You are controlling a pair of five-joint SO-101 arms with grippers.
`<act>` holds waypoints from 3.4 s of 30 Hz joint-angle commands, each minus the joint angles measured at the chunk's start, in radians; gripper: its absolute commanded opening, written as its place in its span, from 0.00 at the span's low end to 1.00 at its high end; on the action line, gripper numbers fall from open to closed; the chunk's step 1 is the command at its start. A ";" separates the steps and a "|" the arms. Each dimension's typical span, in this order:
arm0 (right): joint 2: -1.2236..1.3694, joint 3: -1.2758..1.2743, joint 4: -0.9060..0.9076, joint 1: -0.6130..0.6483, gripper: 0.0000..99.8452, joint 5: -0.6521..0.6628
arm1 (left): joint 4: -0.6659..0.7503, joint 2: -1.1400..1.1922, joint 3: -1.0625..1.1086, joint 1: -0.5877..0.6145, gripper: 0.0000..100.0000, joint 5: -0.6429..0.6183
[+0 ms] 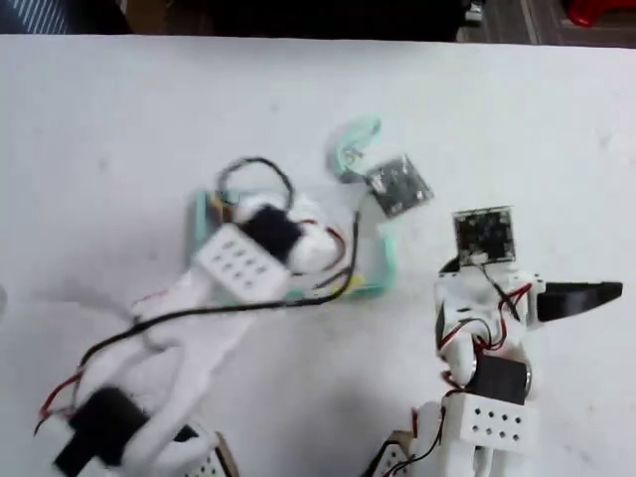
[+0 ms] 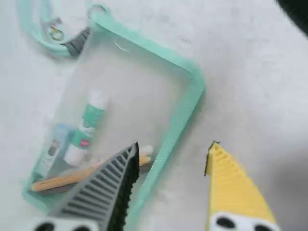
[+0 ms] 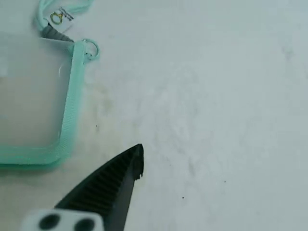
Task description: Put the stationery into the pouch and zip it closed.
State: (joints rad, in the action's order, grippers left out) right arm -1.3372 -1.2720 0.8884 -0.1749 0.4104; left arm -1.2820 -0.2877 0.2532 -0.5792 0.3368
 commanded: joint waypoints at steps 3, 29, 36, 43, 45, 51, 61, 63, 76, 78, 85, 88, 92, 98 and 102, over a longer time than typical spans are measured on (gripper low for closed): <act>-0.079 -0.015 -0.016 0.001 0.79 0.107 | -0.158 -0.302 -0.173 0.067 0.19 -0.003; -0.467 0.115 -0.015 0.163 0.79 0.226 | -0.110 -1.569 0.233 0.722 0.20 0.163; -0.467 0.273 0.102 0.340 0.79 0.098 | -0.048 -1.532 0.457 0.720 0.20 -0.077; -0.467 0.292 0.309 0.476 0.79 0.100 | 0.126 -1.534 0.898 0.725 0.20 -0.120; -0.467 0.290 0.309 0.475 0.79 0.100 | 0.166 -1.534 0.993 0.725 0.20 -0.121; -0.466 0.207 0.251 0.475 0.79 0.098 | 0.252 -1.534 1.181 0.720 0.20 -0.121; -0.466 -0.299 -0.130 0.392 0.79 0.100 | 0.377 -1.534 1.442 0.722 0.20 -0.117; -0.466 -0.405 -0.225 0.360 0.79 0.100 | 0.356 -1.535 1.439 0.723 0.20 -0.117; -0.453 -0.419 0.239 0.268 0.79 0.098 | 0.147 -1.535 1.439 0.723 0.20 -0.120; -0.453 -0.419 0.346 0.268 0.79 0.098 | 0.110 -1.535 1.439 0.723 0.20 -0.121; -0.455 -0.419 0.358 0.268 0.79 0.098 | 0.011 -1.535 1.439 0.722 0.20 -0.121; -0.453 -0.419 0.364 0.277 0.79 0.100 | -0.003 -1.535 1.439 0.723 0.20 -0.123; -0.453 -0.419 0.364 0.288 0.79 0.100 | -0.003 -1.535 1.439 0.725 0.20 -0.123; -0.449 -0.419 0.377 0.292 0.79 0.100 | -0.003 -1.535 1.439 0.722 0.20 -0.123; -0.447 -0.419 0.375 0.292 0.79 0.100 | -0.003 -1.535 1.439 0.722 0.20 -0.123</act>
State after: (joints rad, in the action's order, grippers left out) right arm -1.7837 -1.6832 1.2597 0.1043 0.5178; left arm -1.2743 -1.8082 1.6955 0.1404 0.2263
